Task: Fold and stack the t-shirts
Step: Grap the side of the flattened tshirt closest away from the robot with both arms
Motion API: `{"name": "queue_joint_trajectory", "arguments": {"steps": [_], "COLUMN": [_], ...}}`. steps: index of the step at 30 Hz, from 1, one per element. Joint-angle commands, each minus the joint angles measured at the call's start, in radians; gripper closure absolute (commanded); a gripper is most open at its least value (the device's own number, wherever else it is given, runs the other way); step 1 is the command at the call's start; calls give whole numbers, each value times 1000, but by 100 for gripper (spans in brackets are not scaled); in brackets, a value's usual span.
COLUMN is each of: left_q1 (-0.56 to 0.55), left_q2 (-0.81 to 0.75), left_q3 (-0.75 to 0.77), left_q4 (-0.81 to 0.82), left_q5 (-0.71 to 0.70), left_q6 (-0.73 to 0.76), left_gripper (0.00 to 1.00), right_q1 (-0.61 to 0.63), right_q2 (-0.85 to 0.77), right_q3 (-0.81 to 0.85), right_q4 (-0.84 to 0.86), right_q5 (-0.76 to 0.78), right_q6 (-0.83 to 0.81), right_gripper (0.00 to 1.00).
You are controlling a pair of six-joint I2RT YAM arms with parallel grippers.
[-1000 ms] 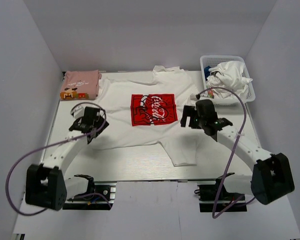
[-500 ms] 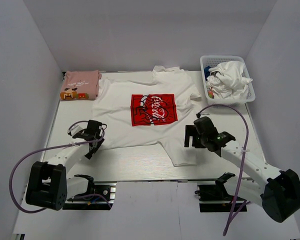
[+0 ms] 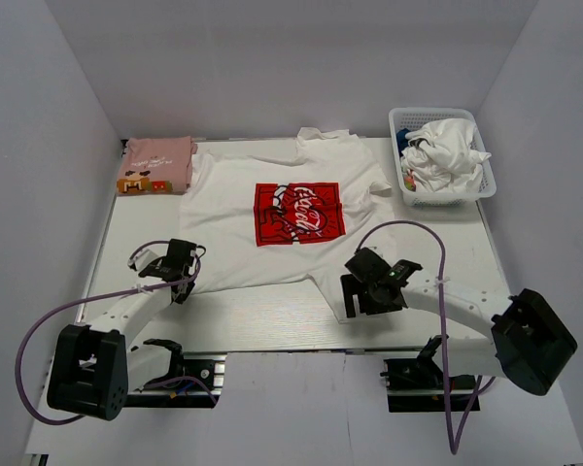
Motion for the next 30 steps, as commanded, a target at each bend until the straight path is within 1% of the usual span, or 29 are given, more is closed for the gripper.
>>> {"name": "queue_joint_trajectory", "arguments": {"steps": [1,3,4,5,6,7,8,10,11,12,14,15,16,18,19,21,22,23,25,26,28,29,30], "left_q1": [2,2,2,2,2,2,2,2,2,2,2,2,2,2,2,2,2,2,2,2,2,2,2], "left_q2": [1,1,1,-9,-10,-10,-19,-19,-29,-42,-57,-80,-92,-117,-137,-151,-151,-161,-171,-171,-201,-213,-227], "left_q3": [-4,-13,-13,-13,-13,-13,-4,-4,-4,-4,-16,-16,-6,-5,-5,-5,4,4,28,28,63,76,88], "left_q4": [18,18,27,27,27,27,17,-23,-34,-43,-61,-61,-90,-101,-101,-101,-110,-126,-146,-146,-161,-179,-222], "left_q5": [-9,-9,-9,-9,-9,3,3,14,14,14,52,52,71,92,103,103,103,112,124,137,178,193,206], "left_q6": [15,15,15,15,15,26,26,26,26,26,15,15,15,15,15,24,24,24,24,39,61,61,61], "left_gripper": [100,100,100,100,100,100,100,100,100,100,100,100,100,100,100,100,100,100,100,100,100,100,100], "right_q1": [17,15,17,18,38,38,44,57,66,75,93,98,128,152,182,192,189,185,184,179,173,155,152], "right_q2": [30,64,74,88,87,79,35,-9,-25,-56,-112,-157,-168,-203,-208,-202,-203,-194,-174,-171,-163,-162,-165], "right_q3": [-11,-50,-57,-41,-38,-39,-42,-59,-61,-65,-62,-59,-50,-32,-15,4,14,57,82,118,139,159,160], "right_q4": [30,32,29,-5,-30,-45,-106,-134,-169,-183,-241,-275,-289,-342,-359,-399,-398,-380,-346,-344,-366,-370,-373], "right_q5": [33,31,17,6,0,-9,-31,-71,-130,-184,-253,-275,-304,-331,-328,-304,-252,-237,-188,-148,-94,-53,-43], "right_q6": [62,86,93,86,131,147,164,205,208,248,291,303,325,359,377,380,365,347,319,319,322,336,339], "right_gripper": [10,10,19,33,53,98,100,100,100,100,100,100,100,100,100,100,100,100,100,100,100,100,100]}}
